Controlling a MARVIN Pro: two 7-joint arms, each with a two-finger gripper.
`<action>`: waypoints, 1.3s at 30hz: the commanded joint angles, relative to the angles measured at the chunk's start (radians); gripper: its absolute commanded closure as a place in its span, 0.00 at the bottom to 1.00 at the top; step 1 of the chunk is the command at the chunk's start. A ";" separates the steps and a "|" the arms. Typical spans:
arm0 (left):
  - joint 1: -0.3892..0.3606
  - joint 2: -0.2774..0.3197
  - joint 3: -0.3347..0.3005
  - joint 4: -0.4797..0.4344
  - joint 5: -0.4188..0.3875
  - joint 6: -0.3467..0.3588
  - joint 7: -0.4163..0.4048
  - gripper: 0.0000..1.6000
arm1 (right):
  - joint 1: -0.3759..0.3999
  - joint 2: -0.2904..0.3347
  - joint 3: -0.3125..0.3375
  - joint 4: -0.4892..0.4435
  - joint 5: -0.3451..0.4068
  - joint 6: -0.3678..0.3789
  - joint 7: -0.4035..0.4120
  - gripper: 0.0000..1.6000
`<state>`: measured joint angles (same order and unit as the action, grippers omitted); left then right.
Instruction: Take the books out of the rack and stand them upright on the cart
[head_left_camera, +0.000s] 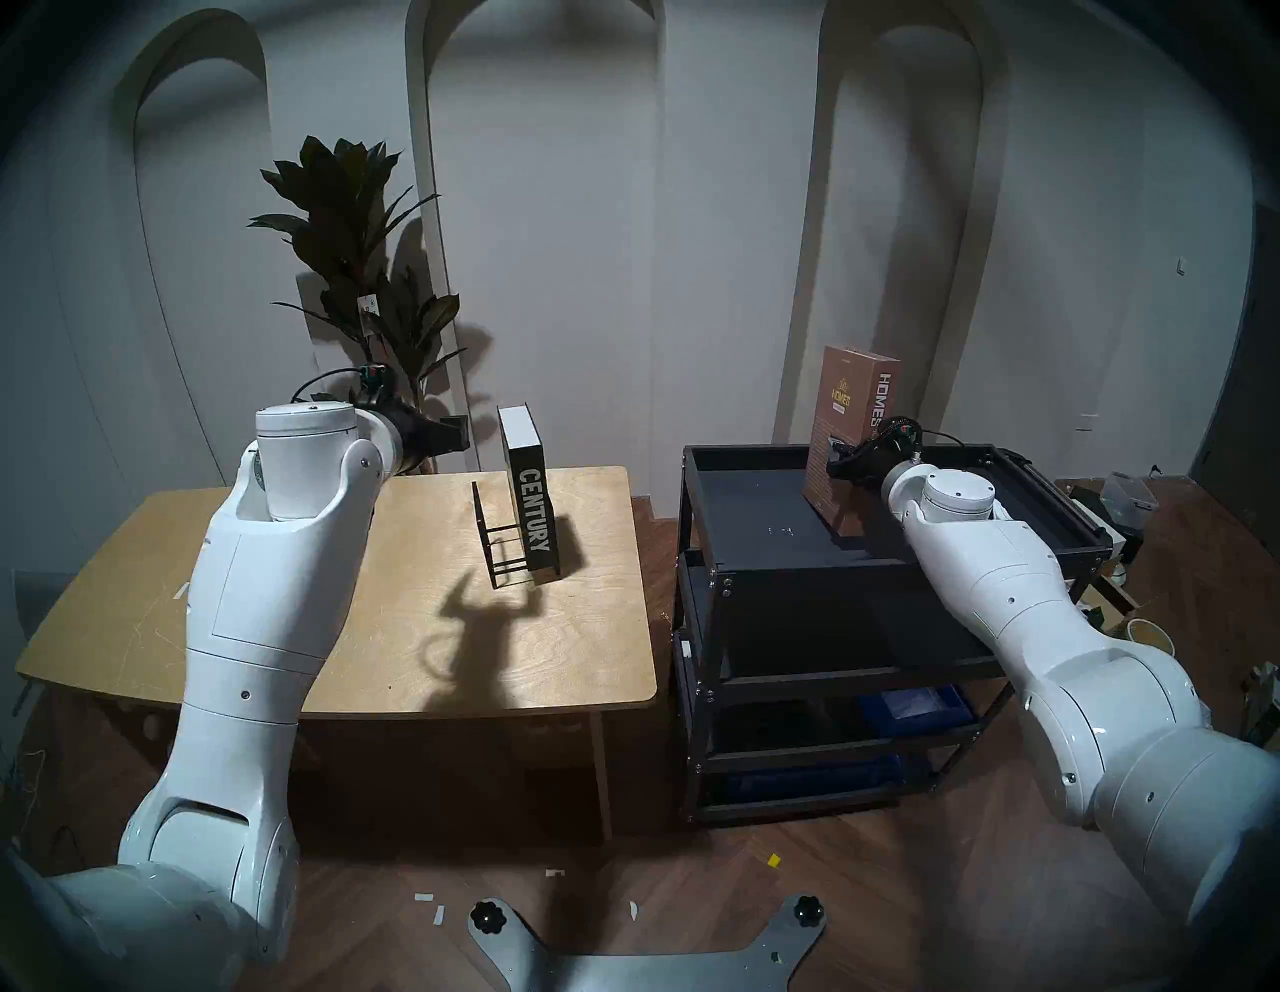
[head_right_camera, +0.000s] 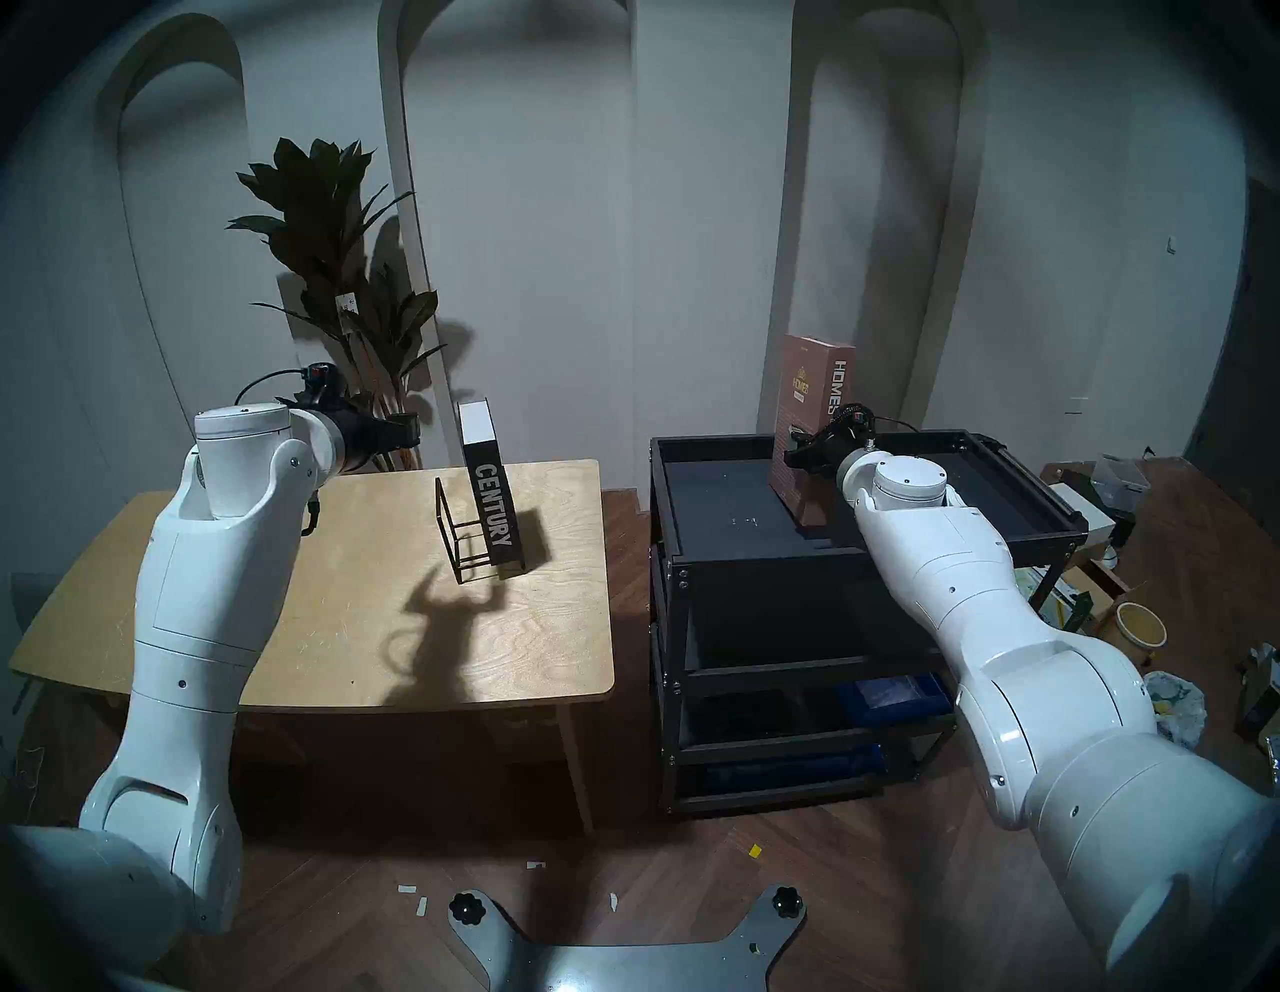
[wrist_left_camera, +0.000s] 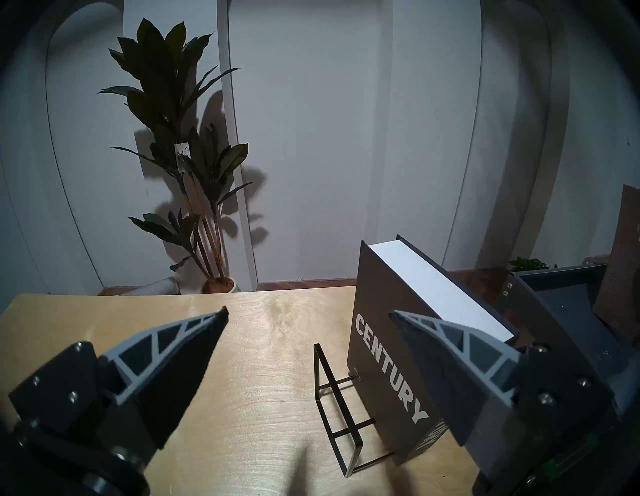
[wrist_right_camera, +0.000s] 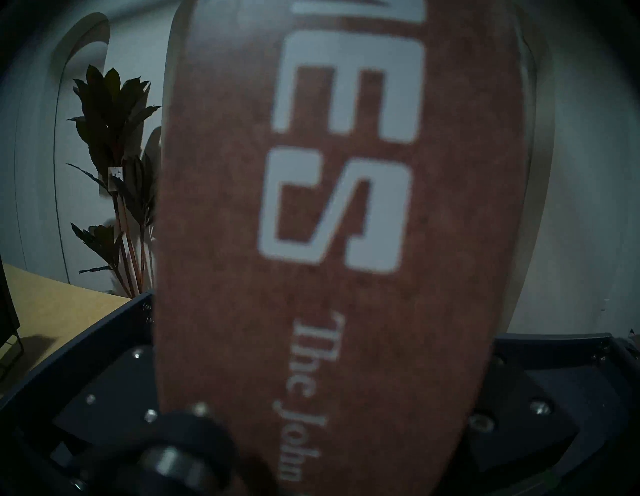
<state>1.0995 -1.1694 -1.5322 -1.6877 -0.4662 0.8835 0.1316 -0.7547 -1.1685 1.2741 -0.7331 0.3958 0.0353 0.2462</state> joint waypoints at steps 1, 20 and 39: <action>-0.007 0.004 0.000 -0.027 0.001 -0.007 -0.002 0.00 | -0.087 0.038 0.007 -0.074 0.005 0.063 -0.023 0.94; 0.007 -0.005 0.020 -0.042 -0.004 -0.002 0.024 0.00 | -0.143 0.047 0.018 -0.113 0.027 0.080 -0.067 0.88; 0.000 -0.012 0.043 -0.042 -0.006 0.001 0.051 0.00 | -0.172 0.048 0.045 -0.133 0.079 0.080 -0.067 0.00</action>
<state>1.1246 -1.1795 -1.4910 -1.7120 -0.4741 0.8851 0.1832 -0.9146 -1.1241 1.3123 -0.8400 0.4653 0.1167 0.1702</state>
